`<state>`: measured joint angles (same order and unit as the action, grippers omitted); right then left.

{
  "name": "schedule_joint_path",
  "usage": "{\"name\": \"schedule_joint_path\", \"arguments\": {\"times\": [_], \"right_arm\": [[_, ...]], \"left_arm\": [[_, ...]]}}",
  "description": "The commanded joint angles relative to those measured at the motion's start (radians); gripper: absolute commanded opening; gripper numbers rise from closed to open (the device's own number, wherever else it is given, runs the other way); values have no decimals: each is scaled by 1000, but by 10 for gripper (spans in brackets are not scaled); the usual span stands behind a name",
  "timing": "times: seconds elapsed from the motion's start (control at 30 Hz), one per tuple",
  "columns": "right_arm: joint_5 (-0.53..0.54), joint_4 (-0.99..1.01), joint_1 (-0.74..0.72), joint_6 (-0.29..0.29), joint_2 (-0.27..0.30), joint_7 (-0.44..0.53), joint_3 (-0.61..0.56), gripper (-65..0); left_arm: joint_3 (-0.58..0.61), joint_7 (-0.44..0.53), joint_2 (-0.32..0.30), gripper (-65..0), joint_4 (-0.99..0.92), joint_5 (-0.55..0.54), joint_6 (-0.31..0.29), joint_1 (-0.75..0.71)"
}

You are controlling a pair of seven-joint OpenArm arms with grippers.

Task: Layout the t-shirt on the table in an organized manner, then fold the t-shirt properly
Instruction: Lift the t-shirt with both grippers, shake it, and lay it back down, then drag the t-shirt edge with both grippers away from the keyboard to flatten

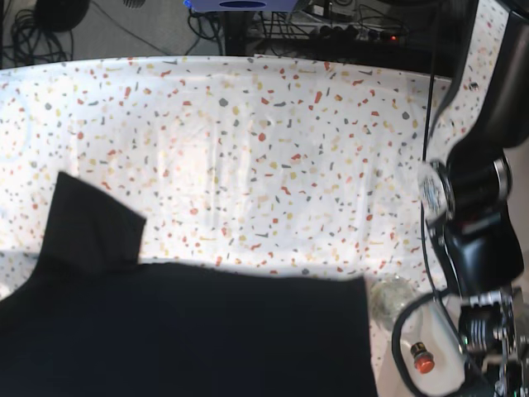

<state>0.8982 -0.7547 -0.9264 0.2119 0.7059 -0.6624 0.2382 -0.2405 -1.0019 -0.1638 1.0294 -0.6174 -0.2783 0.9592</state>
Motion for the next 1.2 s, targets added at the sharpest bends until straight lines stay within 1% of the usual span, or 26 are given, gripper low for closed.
{"name": "schedule_joint_path", "arguments": {"times": [0.0, 0.07, 0.13, 0.2, 0.23, 0.3, 0.37, 0.43, 0.5, 0.57, 0.63, 0.7, 0.73, 0.8, 0.87, 0.93, 0.97, 1.07, 1.17], "right_arm": [[16, -15, -81, 5, 30, 46, -23, -650], [17, -18, -150, 5, 50, 48, -58, -650], [22, -18, -190, 8, 74, 31, -66, -650], [23, -30, -193, 13, 84, -7, -63, -650], [23, -56, -184, 13, 85, -24, -63, -650], [25, -104, -110, 13, 93, -50, -41, -650], [25, -185, 23, 11, 96, -82, 53, -650], [25, -262, 169, 8, 70, -116, 184, -650], [25, -331, 304, 7, 25, -145, 309, -650], [23, -389, 456, 10, -35, -165, 425, -650], [22, -411, 582, 14, -90, -164, 497, -650], [19, -404, 672, 19, -137, -159, 528, -650], [17, -397, 714, 33, -162, -141, 534, -650], [17, -360, 812, 71, -214, -64, 536, -650], [16, -300, 884, 87, -242, 13, 528, -650], [16, -248, 933, 114, -253, 71, 496, -650], [16, -223, 962, 134, -257, 94, 481, -650], [16, -200, 1032, 174, -260, 126, 465, -650], [16, -202, 1093, 194, -265, 152, 465, -650]], "left_arm": [[-1, 47, 7, -650, -18, -14, -2, 77], [-3, 64, 27, -650, -51, -16, -2, 139], [-3, 65, 42, -650, -50, -20, -2, 166], [-3, 65, 45, -650, -48, -66, -2, 168], [-3, 65, 40, -650, -42, -108, -2, 159], [-3, 65, 31, -650, -24, -169, -2, 100], [7, 65, 2, -650, 33, -230, -2, 22], [5, 65, -12, -650, 81, -264, -2, -76], [7, 64, -30, -650, 131, -279, -2, -164], [8, 51, -41, -650, 182, -279, -2, -288], [7, 50, -43, -650, 217, -279, -2, -403], [0, 54, -43, -650, 237, -278, -2, -506], [0, 58, -43, -650, 243, -278, -2, -556], [-1, 61, -43, -650, 243, -276, -2, -653], [0, 74, -43, -650, 243, -276, -3, -727], [7, 114, -44, -650, 249, -276, -3, -793], [8, 136, -58, -650, 249, -276, -3, -825], [7, 147, -84, -650, 251, -276, -6, -886], [0, 151, -121, -650, 251, -278, -6, -931]]}}
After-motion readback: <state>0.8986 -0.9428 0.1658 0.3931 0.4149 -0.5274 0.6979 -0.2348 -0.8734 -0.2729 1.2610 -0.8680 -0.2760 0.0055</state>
